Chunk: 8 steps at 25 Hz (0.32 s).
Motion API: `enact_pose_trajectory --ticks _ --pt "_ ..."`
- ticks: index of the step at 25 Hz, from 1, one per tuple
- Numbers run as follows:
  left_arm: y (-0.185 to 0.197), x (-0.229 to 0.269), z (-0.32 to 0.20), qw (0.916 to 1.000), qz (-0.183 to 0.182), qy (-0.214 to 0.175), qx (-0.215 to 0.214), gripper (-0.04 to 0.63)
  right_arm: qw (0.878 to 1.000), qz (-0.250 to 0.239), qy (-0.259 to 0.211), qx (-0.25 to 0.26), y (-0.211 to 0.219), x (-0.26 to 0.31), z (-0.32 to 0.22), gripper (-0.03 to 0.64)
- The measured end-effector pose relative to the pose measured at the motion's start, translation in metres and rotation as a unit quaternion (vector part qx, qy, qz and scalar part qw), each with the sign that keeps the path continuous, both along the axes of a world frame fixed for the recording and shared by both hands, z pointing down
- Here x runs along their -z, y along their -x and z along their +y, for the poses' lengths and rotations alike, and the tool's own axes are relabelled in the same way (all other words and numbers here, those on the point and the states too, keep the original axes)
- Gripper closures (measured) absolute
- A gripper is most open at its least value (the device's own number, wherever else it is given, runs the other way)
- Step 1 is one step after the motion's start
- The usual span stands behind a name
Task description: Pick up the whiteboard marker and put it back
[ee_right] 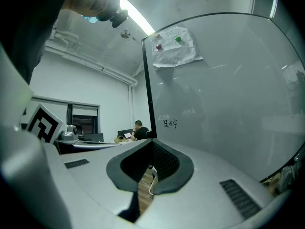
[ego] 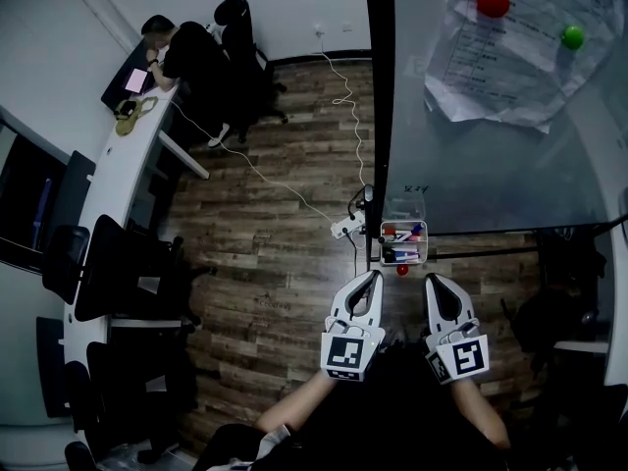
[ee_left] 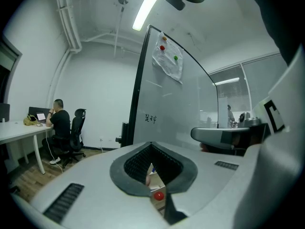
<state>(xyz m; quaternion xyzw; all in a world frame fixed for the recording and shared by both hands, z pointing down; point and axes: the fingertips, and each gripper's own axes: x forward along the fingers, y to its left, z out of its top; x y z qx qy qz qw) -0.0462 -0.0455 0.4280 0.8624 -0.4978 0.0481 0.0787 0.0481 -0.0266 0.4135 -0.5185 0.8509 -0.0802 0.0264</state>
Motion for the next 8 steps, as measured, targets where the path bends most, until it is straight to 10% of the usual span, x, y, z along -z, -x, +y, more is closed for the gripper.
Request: enact_pose_trajectory --ticks 8 --pt "0.0018 0.0031 0.0008 1.0 0.007 0.003 0.001 0.588 1.0 0.006 0.012 -0.004 -0.0032 -0.0058 0.0062 0.603"
